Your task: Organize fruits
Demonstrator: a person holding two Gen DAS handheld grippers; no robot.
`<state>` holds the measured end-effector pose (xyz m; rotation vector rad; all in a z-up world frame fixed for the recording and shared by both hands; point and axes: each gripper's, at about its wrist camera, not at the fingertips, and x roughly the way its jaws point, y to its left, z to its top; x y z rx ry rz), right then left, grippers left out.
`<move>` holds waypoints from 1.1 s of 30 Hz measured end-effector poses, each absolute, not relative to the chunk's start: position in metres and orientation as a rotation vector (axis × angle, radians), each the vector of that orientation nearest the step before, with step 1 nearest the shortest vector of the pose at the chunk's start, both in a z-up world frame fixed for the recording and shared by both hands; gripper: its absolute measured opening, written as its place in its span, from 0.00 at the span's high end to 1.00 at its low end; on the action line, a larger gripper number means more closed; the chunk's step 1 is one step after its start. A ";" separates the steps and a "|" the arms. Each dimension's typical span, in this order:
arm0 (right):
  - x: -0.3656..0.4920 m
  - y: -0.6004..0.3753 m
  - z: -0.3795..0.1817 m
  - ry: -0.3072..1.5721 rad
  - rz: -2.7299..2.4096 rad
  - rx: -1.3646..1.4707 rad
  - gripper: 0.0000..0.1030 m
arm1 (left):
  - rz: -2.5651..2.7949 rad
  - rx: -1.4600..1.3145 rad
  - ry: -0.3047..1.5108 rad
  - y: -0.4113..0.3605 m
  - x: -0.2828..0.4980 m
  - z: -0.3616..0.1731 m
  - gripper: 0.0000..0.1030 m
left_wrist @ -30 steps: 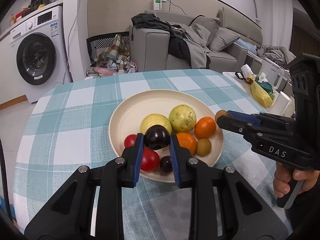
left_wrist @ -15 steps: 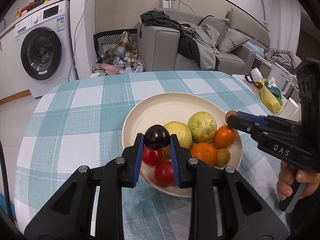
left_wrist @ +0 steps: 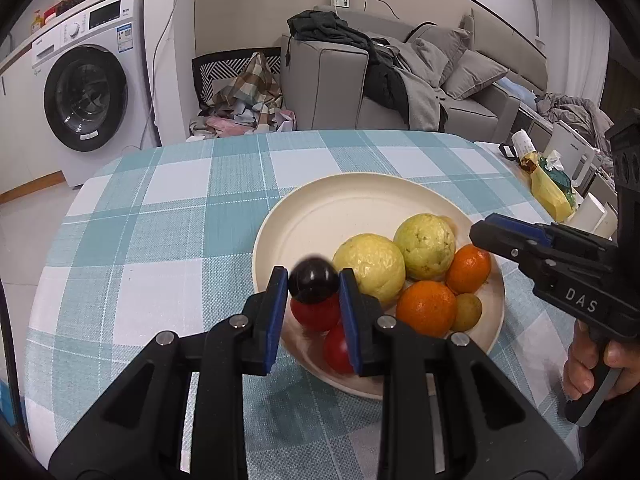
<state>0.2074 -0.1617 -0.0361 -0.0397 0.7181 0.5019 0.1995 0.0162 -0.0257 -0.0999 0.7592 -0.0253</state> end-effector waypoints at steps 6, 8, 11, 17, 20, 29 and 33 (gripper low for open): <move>0.196 -0.164 -0.032 0.681 0.513 -0.056 0.56 | -0.021 -0.080 0.742 0.012 0.190 -0.017 0.47; 0.193 -0.165 -0.031 0.672 0.518 -0.060 0.48 | -0.012 -0.084 0.716 0.012 0.182 -0.012 0.28; 0.187 -0.167 -0.027 0.655 0.520 -0.059 0.32 | -0.013 -0.089 0.678 0.013 0.169 -0.004 0.21; 0.174 -0.174 -0.023 0.627 0.539 -0.038 0.04 | -0.002 -0.095 0.623 0.013 0.141 0.008 0.01; 0.167 -0.178 -0.024 0.613 0.556 -0.031 0.00 | 0.014 -0.095 0.589 0.012 0.125 0.012 0.01; 0.145 -0.186 -0.033 0.573 0.605 -0.043 0.00 | 0.021 -0.112 0.540 0.003 0.092 0.013 0.01; 0.138 -0.188 -0.034 0.550 0.616 -0.048 0.00 | 0.020 -0.117 0.527 -0.001 0.084 0.009 0.01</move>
